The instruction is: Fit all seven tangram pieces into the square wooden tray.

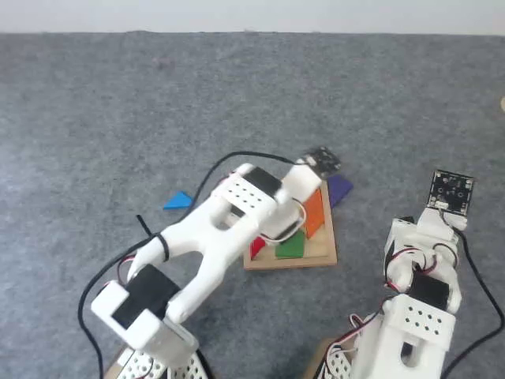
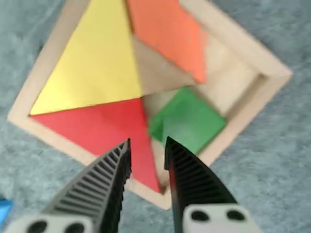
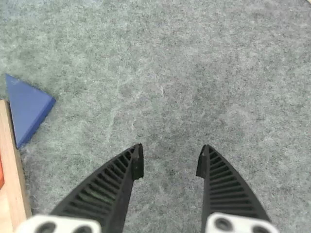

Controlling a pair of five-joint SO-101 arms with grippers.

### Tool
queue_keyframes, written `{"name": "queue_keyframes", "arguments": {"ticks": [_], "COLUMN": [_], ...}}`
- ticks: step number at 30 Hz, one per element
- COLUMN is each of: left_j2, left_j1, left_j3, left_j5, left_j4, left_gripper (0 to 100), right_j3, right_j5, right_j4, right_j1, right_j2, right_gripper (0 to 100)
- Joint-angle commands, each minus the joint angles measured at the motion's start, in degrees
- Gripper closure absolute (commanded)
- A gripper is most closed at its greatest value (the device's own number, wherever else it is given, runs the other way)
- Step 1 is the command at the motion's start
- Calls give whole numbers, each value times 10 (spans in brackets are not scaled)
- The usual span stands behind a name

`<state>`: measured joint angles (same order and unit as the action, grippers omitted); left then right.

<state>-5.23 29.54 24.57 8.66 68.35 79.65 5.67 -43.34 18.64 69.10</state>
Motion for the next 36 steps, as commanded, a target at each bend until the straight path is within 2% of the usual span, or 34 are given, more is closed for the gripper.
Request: {"name": "queue_keyframes", "arguments": {"ticks": [1,9,28,36], "left_j2": [25,25,23,-62], "left_j1": [-31,-25,-25,-29], "left_j3": [2,30,23,-39], "left_j5": [9,20,40,36], "left_j4": [-5,-54,-74,-69], "left_gripper": [890,889,887,889], "right_j3": [-5,-5,-4,-4], "right_j5": [-3,-3,-3,-3], "right_j4": [8,9,12,12], "right_j1": [-6,-7,-7,-7], "right_j2": [12,12,12,12], "right_gripper": [809,809,809,809]}}
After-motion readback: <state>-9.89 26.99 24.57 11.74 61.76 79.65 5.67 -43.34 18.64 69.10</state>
